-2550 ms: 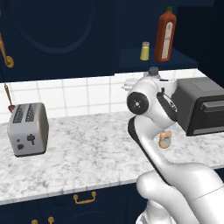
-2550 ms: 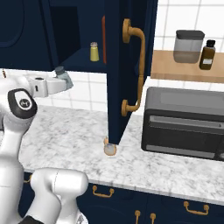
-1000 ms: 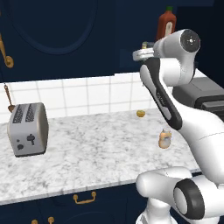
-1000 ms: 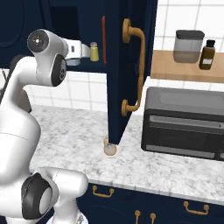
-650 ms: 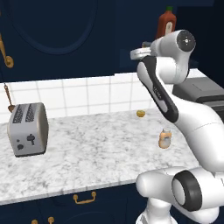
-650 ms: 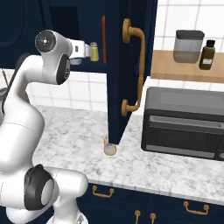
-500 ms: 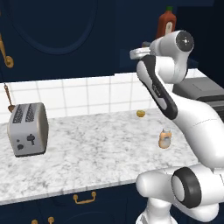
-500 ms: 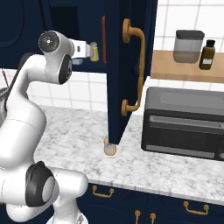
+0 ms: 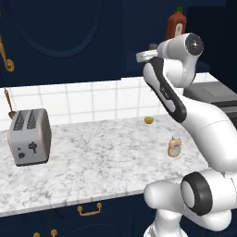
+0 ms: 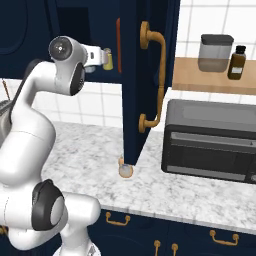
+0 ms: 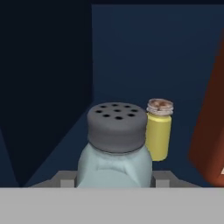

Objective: Put the shaker and condiment bottle from the counter next to their counterparts in the cabinet.

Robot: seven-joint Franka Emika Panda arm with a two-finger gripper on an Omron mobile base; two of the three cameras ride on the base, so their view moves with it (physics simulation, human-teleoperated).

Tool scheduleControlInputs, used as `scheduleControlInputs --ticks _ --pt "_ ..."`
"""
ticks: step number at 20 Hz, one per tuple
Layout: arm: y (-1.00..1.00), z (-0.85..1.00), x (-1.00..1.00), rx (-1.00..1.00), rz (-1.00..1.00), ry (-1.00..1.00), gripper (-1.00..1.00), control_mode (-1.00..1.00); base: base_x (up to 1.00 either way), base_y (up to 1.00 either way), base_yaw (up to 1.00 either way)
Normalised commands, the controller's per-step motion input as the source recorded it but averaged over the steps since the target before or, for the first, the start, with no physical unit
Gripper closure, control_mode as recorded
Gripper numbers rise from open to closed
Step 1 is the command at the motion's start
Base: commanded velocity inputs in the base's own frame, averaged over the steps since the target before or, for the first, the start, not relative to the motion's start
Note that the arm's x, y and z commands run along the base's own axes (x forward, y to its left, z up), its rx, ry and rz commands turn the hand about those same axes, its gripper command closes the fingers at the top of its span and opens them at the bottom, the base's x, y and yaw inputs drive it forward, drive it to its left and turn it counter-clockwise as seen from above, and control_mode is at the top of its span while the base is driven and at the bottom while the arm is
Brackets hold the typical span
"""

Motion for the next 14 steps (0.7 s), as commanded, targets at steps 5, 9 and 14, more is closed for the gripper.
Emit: scheduleControlInputs --ticks 5,9,14 --pt "0.00 -0.15 0.18 0.00 0.06 0.00 1.00 -1.00 0.00 0.00 0.00" --pt "0.00 -0.07 0.24 0.00 0.08 -0.01 1.00 -1.00 0.00 0.00 0.00" --pt "0.00 0.00 0.15 0.00 0.14 -0.02 1.00 -1.00 0.00 0.00 0.00"
